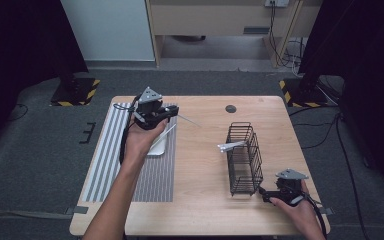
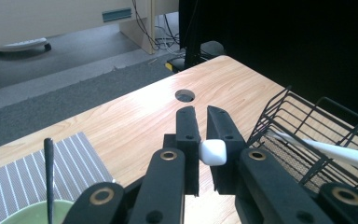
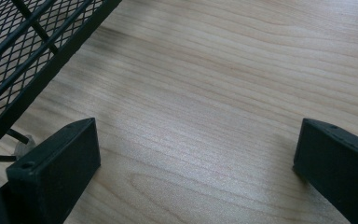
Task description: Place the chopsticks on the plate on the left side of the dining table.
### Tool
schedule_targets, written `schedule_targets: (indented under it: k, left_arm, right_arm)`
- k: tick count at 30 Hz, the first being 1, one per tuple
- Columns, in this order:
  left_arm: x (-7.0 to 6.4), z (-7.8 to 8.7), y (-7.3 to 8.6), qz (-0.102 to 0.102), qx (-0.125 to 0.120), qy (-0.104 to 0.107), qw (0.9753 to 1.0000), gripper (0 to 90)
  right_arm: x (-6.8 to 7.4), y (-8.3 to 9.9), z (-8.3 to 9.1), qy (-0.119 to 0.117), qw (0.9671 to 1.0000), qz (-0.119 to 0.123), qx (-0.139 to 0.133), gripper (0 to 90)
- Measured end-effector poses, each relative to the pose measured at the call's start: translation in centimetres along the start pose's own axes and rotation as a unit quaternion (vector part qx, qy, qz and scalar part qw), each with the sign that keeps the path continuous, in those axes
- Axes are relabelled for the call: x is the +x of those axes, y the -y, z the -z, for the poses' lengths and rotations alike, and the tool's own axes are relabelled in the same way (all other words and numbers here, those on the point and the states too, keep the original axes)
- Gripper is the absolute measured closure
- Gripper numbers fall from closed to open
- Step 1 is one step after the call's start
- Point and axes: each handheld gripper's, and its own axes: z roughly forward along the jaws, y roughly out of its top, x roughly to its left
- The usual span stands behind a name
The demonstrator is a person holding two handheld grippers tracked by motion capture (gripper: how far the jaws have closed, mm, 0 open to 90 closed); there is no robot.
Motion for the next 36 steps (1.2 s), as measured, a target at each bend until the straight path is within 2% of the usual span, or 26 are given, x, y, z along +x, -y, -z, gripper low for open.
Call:
schedule_targets:
  k: [7, 36]
  left_arm:
    - [0.5, 0.2, 0.6, 0.000, 0.004, -0.006, 1.0000, 83.0]
    - [2.5, 0.7, 3.4, 0.022, 0.014, -0.019, 0.9995, 83.0]
  right_arm:
    - [0.0, 0.0, 0.0, 0.000, 1.0000, 0.000, 0.000, 0.4]
    - [0.0, 0.0, 0.0, 0.000, 1.0000, 0.000, 0.000, 0.3]
